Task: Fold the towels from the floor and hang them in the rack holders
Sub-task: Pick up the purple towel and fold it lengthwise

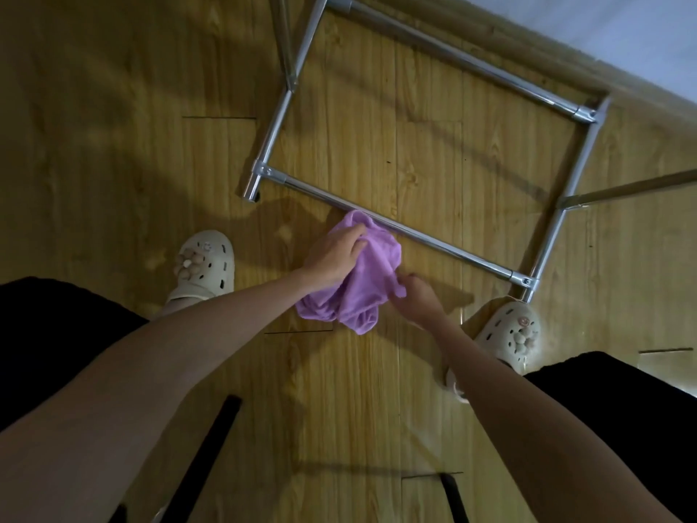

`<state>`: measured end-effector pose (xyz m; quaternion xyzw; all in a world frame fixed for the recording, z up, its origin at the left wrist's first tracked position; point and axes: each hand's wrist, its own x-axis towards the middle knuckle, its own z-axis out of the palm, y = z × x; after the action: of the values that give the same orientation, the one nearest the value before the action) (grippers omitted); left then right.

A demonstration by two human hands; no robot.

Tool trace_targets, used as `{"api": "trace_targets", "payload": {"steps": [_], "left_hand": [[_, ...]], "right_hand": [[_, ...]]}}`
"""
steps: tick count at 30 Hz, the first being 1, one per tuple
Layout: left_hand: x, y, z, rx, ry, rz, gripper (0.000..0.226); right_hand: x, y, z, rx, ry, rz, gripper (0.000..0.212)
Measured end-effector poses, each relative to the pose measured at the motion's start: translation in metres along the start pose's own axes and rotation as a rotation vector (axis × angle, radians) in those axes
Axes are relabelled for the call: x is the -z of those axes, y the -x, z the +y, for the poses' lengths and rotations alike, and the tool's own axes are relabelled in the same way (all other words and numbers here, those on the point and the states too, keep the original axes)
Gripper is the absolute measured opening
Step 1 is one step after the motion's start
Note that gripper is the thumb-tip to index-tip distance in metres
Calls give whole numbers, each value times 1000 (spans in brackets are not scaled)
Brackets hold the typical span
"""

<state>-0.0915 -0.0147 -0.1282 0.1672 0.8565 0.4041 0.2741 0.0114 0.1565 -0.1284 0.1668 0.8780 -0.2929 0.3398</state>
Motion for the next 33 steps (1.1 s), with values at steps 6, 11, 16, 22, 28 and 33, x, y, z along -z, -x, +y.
{"api": "trace_targets", "payload": {"steps": [6,11,16,22,28,33], "left_hand": [[46,35,28,162,200,326,17],[78,85,79,159,222,505,15],[96,145,135,121,302,625,17],[141,182,194,28,375,717,12],[172,191,239,-29,242,510,13],[178,213,285,-165,164,269,23]], "right_hand": [[31,37,-13,-4,-8,97,25],[60,84,-34,3,-115,235,16],[93,165,-57,136,-391,567,22],[161,251,-82,234,-568,506,9],[227,338,-145,502,-800,484,19],[251,386,-191,593,-1132,393,18]]}}
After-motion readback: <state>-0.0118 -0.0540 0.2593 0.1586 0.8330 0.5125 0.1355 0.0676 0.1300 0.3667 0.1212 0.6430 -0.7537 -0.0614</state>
